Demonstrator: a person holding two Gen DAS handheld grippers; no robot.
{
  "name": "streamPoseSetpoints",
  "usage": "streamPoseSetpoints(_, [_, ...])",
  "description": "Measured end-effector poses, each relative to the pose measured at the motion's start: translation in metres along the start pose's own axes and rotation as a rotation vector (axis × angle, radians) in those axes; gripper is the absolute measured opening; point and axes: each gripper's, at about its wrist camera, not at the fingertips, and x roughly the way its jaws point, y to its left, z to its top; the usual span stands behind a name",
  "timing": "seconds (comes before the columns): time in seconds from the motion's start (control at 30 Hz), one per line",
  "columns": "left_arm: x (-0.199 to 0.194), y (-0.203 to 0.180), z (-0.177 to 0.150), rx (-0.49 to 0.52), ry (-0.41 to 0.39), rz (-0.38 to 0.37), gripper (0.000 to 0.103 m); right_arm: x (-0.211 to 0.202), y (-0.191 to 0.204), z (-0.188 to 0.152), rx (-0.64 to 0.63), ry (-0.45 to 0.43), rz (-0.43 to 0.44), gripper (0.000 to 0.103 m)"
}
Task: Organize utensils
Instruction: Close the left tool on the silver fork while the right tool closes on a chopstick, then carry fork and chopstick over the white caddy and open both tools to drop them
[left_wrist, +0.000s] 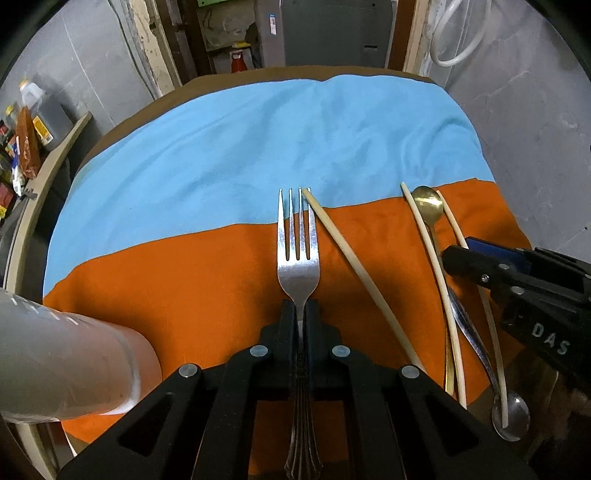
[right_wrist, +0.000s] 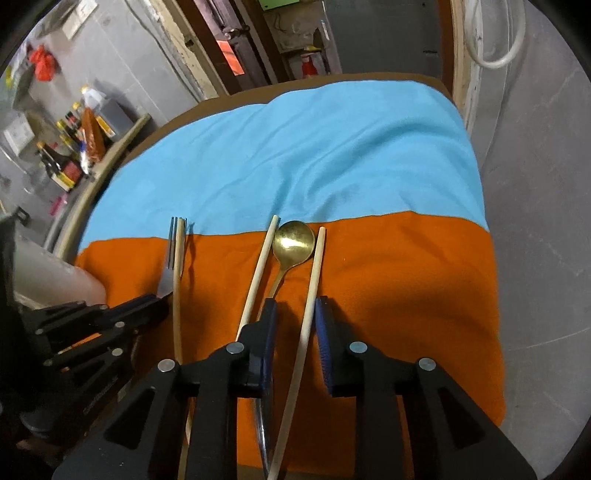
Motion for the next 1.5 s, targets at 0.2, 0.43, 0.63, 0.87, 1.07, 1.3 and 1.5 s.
streamPoseSetpoints(0.2, [-0.009, 0.012, -0.014, -0.092, -0.073, -0.066, 0.003, -0.003, -0.014, -0.007, 0.072, -0.060, 0.049, 0.003])
streamPoseSetpoints(0.43, [-0.059, 0.019, -0.039, -0.161, -0.297, -0.165, 0.003, -0.041, -0.029, -0.034, 0.146, -0.268, 0.237, 0.003])
streamPoseSetpoints(0.63, [-0.087, 0.011, -0.051, -0.119, -0.372, -0.070, 0.003, -0.074, -0.004, -0.049, 0.056, -0.428, 0.269, 0.003])
streamPoseSetpoints(0.87, [-0.116, 0.017, -0.057, -0.122, -0.467, 0.002, 0.003, -0.091, 0.020, -0.051, 0.039, -0.503, 0.278, 0.003])
streamPoseSetpoints(1.07, [-0.141, 0.024, -0.057, -0.120, -0.551, 0.017, 0.003, -0.114, 0.037, -0.049, 0.028, -0.580, 0.313, 0.003])
streamPoseSetpoints(1.3, [-0.174, 0.044, -0.058, -0.138, -0.627, -0.002, 0.003, -0.135, 0.056, -0.043, 0.018, -0.651, 0.354, 0.003])
streamPoseSetpoints(1.5, [-0.202, 0.058, -0.059, -0.137, -0.679, -0.030, 0.003, -0.150, 0.063, -0.031, 0.058, -0.720, 0.457, 0.003])
